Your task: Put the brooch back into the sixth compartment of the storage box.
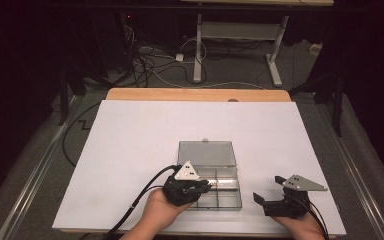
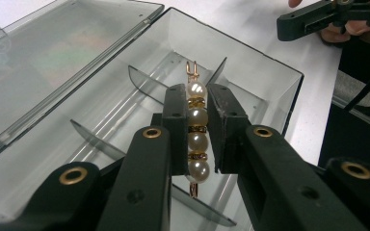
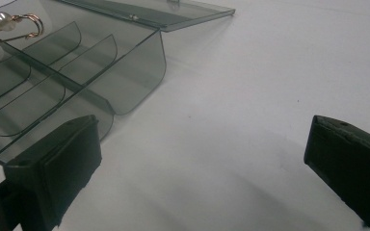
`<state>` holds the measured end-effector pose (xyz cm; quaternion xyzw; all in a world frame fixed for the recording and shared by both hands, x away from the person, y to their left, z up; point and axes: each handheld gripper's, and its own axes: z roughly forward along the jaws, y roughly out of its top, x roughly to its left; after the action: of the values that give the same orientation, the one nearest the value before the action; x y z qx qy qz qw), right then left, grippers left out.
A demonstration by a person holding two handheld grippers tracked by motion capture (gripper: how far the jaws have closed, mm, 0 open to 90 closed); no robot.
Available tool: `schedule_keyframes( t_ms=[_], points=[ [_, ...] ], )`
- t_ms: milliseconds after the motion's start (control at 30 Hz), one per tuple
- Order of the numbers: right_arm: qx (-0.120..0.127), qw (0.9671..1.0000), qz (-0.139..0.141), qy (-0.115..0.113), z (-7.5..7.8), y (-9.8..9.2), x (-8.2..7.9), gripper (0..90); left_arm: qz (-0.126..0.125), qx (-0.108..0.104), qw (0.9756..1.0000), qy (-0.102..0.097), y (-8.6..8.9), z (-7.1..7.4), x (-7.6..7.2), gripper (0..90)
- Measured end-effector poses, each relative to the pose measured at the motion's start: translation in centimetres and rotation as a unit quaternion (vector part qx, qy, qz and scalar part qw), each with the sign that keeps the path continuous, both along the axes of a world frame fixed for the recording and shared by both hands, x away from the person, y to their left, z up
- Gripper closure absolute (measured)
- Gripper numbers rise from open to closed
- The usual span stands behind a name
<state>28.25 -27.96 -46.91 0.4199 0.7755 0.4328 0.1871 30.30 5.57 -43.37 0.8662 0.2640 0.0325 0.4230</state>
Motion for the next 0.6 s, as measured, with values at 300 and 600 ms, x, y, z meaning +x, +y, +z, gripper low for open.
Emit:
schedule_keyframes(
  t_ms=[300, 600],
  points=[
    [0.000, 1.0000, 0.001, 0.001, 0.0, 0.0, 0.0, 0.0, -0.008, 0.006, 1.0000, -0.002, -1.0, 0.2, -0.1, 76.5],
    [0.001, 1.0000, 0.000, 0.000, 0.0, -0.1, 0.0, 0.0, -0.015, 0.016, 0.9998, -0.003, -2.4, -0.1, -0.2, 76.5]
  ],
)
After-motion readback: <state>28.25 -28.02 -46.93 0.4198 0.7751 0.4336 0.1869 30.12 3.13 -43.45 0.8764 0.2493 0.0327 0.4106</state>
